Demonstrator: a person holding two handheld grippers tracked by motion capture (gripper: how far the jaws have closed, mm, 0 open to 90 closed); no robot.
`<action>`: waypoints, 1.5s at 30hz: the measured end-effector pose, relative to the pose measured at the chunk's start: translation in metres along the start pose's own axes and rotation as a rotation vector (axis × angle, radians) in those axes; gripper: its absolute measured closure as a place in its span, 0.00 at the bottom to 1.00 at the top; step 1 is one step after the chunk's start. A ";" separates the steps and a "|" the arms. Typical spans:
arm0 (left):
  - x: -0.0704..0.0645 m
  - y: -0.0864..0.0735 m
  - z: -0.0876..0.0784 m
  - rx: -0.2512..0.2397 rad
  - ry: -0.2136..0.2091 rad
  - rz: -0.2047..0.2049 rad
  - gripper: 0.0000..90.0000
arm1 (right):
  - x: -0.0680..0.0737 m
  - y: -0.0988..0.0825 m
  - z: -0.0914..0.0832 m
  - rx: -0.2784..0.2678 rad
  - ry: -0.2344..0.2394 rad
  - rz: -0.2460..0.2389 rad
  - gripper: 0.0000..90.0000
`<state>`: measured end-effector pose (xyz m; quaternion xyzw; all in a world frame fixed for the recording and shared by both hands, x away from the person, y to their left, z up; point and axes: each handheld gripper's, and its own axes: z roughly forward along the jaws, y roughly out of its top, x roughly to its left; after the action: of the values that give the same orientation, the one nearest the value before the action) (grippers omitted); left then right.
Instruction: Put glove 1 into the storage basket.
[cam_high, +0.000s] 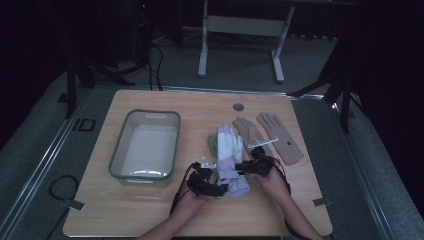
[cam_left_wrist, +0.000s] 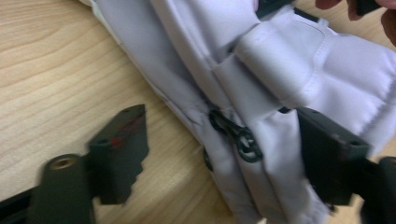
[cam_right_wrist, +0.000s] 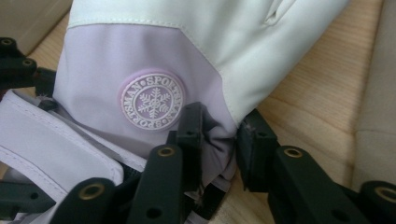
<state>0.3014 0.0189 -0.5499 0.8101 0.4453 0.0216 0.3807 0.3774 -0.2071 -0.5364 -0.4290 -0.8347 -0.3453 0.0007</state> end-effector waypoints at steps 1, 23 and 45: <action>0.000 0.000 0.000 0.000 0.000 0.000 0.33 | 0.000 0.000 0.000 0.000 0.000 0.000 0.81; -0.006 0.017 -0.019 0.027 -0.030 0.092 0.83 | 0.022 0.006 -0.016 -0.067 -0.091 -0.019 0.90; 0.004 0.056 -0.074 0.010 -0.015 0.160 0.83 | 0.051 0.050 -0.047 -0.159 -0.101 -0.063 0.91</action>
<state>0.3158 0.0484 -0.4632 0.8452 0.3761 0.0436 0.3772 0.3674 -0.1782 -0.4572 -0.4183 -0.8166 -0.3882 -0.0863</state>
